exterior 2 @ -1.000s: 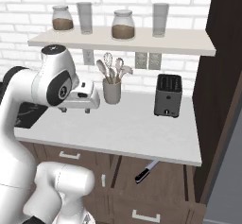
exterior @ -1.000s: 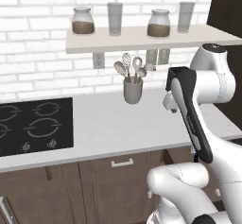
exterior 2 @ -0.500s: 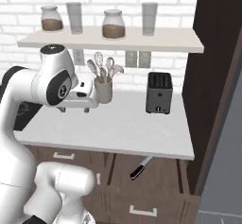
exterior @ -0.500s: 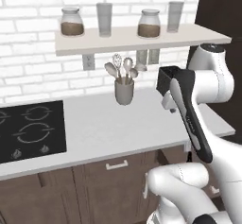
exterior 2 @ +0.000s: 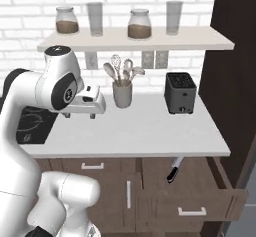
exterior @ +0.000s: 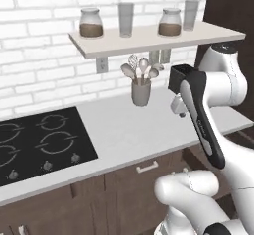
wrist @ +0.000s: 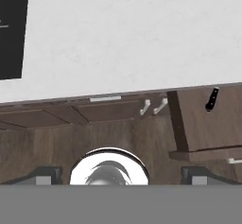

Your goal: Pick up the knife from the drawer and place it on the cutting board. Then place the meat from the plate to the cutting board.

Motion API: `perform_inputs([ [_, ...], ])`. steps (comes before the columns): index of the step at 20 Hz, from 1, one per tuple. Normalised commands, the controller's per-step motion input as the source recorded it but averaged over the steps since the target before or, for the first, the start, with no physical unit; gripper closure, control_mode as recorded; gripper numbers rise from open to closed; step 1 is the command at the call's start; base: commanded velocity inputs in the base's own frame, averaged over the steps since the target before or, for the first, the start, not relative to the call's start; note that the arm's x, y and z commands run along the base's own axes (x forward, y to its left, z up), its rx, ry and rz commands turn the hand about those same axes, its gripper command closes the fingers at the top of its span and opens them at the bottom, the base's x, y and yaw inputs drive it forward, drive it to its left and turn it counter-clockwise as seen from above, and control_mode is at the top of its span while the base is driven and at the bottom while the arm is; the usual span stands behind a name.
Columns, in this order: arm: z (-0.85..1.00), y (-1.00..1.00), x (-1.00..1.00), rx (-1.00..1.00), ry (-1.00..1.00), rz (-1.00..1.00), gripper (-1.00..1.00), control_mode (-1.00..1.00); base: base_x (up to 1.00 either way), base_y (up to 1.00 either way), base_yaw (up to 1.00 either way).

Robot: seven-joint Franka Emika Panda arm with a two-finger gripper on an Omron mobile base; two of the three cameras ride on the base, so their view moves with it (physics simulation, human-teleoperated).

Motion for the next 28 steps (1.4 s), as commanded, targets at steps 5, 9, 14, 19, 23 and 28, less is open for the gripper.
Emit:
perform_inputs([
  [5,0.00,0.00,0.00,0.00,0.00,0.00,-1.00,1.00,-0.18,0.72,-0.33],
  [9,0.00,0.00,0.00,0.00,0.00,0.00,-1.00,1.00,-0.27,0.17,-0.45],
  [14,0.00,0.00,0.00,0.00,0.00,0.00,-1.00,1.00,-0.03,-0.03,-0.43],
  [19,0.00,0.00,0.00,0.00,0.00,0.00,-1.00,1.00,0.07,-0.18,-0.24],
  [23,0.00,0.00,0.00,0.00,0.00,0.00,-1.00,1.00,0.30,-0.32,-0.19],
  [28,0.00,0.00,0.00,0.00,0.00,0.00,-1.00,1.00,0.27,-0.32,-0.19],
])
